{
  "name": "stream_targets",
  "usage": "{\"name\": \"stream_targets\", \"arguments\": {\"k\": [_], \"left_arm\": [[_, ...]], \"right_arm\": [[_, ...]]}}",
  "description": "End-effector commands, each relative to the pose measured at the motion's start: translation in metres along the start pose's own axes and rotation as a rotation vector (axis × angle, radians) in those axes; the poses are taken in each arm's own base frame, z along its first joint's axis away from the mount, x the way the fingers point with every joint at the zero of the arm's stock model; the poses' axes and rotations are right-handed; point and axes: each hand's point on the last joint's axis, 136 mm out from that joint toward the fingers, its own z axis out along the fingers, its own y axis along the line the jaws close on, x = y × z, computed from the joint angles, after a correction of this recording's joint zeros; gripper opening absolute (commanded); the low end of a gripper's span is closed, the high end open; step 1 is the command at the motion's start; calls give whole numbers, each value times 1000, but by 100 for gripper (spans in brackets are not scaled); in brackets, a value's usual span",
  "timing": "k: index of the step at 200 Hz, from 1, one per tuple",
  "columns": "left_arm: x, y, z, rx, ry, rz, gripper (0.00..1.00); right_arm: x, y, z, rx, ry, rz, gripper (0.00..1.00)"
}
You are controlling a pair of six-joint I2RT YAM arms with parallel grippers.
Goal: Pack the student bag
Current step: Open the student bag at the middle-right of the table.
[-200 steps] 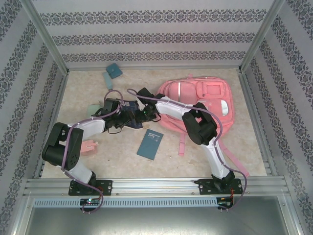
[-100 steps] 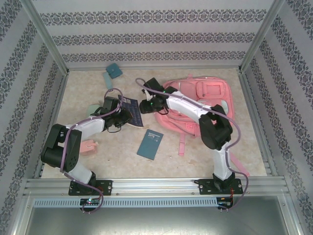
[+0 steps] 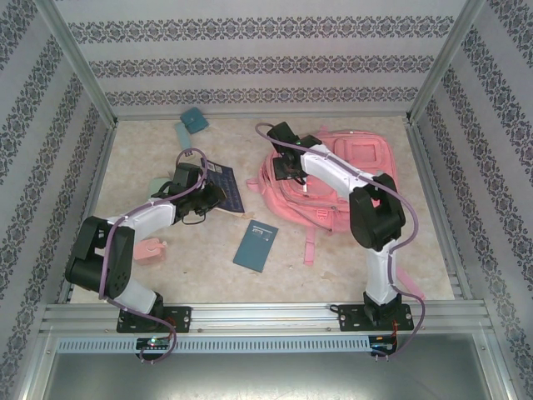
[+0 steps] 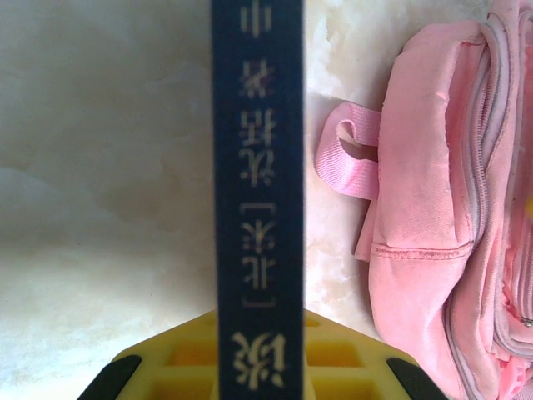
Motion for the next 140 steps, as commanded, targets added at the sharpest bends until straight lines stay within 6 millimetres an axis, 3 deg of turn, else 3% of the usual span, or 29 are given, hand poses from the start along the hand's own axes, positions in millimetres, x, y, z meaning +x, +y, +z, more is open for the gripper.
{"name": "stream_targets", "arguments": {"k": [1, 15, 28, 37, 55, 117, 140], "left_arm": [[-8, -25, -12, 70, -20, 33, 0], [-8, -29, -15, 81, -21, 33, 0], [-10, -33, -19, 93, -24, 36, 0], [-12, -37, -22, 102, -31, 39, 0], [-16, -46, -27, 123, -38, 37, 0], [-29, -83, -26, 235, -70, -23, 0], [-30, -107, -21, 291, -90, -20, 0]], "right_arm": [[8, -8, 11, 76, 48, -38, 49], [11, -11, 17, 92, 65, -37, 43], [12, -12, 18, 94, 73, -37, 29], [9, -13, 13, 94, 62, -35, 16], [-1, -13, -3, 78, 18, -30, 0], [-45, -12, -97, -33, -202, -83, 0], [-57, -17, -130, -117, -268, -91, 0]]}}
